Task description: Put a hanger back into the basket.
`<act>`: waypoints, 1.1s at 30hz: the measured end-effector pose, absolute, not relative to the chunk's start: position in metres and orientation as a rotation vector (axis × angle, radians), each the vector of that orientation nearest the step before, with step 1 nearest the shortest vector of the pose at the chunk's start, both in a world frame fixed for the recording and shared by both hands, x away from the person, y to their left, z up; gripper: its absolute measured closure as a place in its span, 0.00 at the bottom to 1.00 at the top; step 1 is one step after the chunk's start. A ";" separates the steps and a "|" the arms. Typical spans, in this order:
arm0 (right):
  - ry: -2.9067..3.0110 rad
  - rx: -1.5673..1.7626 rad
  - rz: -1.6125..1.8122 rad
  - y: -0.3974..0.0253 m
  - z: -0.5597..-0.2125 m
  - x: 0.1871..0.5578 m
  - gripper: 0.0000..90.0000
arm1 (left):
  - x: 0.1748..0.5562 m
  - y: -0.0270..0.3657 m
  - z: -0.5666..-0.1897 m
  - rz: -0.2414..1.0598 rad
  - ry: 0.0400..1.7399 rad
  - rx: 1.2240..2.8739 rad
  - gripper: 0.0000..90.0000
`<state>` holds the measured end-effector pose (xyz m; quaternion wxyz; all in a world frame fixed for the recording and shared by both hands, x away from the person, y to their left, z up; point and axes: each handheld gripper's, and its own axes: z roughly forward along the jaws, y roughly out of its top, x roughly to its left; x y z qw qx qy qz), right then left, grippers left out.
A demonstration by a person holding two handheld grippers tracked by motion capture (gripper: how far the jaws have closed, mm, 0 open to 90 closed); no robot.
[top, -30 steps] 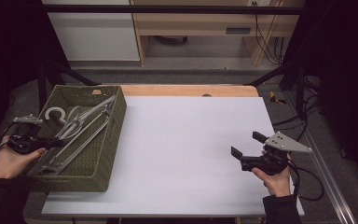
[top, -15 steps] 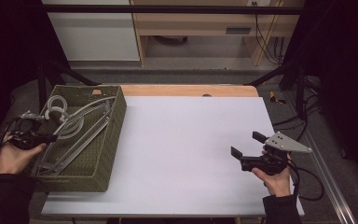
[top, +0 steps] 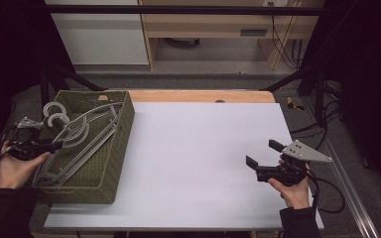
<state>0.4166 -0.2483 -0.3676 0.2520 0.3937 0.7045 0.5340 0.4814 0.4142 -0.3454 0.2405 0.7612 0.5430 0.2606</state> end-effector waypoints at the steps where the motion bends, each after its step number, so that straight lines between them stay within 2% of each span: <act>1: 1.920 1.068 1.452 -0.248 -0.368 0.417 0.04 | 0.482 0.415 -0.345 0.717 1.490 2.085 0.63; 5: 1.914 1.063 1.459 -0.248 -0.367 0.416 0.04 | 0.482 0.416 -0.345 0.712 1.487 2.017 0.61; 9: 1.909 1.069 1.461 -0.251 -0.367 0.416 0.04 | 0.471 0.401 -0.339 0.706 1.358 1.933 0.57; 13: 1.900 1.057 1.467 -0.249 -0.366 0.415 0.04 | 0.453 0.380 -0.327 0.666 1.189 1.847 0.48; 19: 1.892 1.055 1.474 -0.250 -0.365 0.415 0.03 | 0.433 0.344 -0.322 0.612 1.029 1.780 0.35; 27: 1.884 1.062 1.483 -0.251 -0.365 0.414 0.03 | 0.414 0.301 -0.337 0.513 0.894 1.711 0.22; 33: 1.877 1.064 1.497 -0.253 -0.364 0.413 0.03 | 0.407 0.276 -0.355 0.524 0.864 1.737 0.13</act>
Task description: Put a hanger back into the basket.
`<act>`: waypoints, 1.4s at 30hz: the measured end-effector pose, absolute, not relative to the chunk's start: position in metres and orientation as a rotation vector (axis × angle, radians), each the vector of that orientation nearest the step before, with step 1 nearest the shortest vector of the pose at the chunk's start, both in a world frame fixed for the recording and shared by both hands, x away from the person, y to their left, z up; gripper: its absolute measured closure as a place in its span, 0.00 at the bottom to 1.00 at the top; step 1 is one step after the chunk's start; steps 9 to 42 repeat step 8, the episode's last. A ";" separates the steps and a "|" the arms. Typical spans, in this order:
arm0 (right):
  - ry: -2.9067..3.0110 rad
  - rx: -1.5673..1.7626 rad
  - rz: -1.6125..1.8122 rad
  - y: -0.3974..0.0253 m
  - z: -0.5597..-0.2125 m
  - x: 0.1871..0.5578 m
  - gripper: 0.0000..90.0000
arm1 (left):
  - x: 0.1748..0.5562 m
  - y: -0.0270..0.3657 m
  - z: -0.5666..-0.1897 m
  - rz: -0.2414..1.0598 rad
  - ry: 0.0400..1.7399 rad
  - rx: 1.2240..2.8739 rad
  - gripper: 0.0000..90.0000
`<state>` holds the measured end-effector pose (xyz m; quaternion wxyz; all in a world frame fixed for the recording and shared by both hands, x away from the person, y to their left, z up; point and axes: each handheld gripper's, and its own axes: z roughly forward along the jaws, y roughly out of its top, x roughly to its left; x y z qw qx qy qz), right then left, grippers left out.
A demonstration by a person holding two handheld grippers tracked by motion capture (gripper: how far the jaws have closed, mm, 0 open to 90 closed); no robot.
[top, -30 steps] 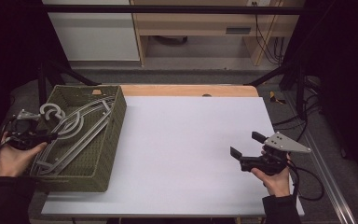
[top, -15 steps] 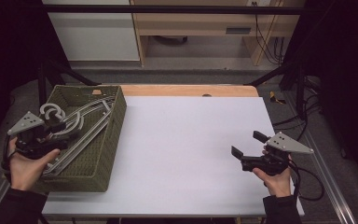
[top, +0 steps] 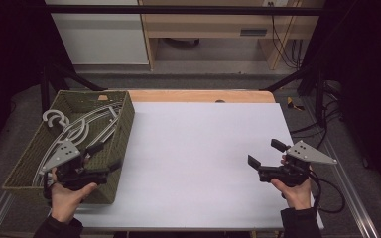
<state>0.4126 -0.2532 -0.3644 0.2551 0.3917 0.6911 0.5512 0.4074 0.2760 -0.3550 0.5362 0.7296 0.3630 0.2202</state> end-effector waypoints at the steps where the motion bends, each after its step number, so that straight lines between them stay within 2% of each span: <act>1: 1.875 1.064 1.497 -0.254 -0.365 0.413 0.03 | 0.407 0.274 -0.357 0.527 0.868 1.747 0.12; 8: 1.864 1.068 1.506 -0.257 -0.365 0.412 0.03 | 0.409 0.272 -0.368 0.524 0.890 1.751 0.10; 42: 1.864 1.068 1.506 -0.257 -0.365 0.412 0.03 | 0.409 0.272 -0.368 0.524 0.890 1.751 0.10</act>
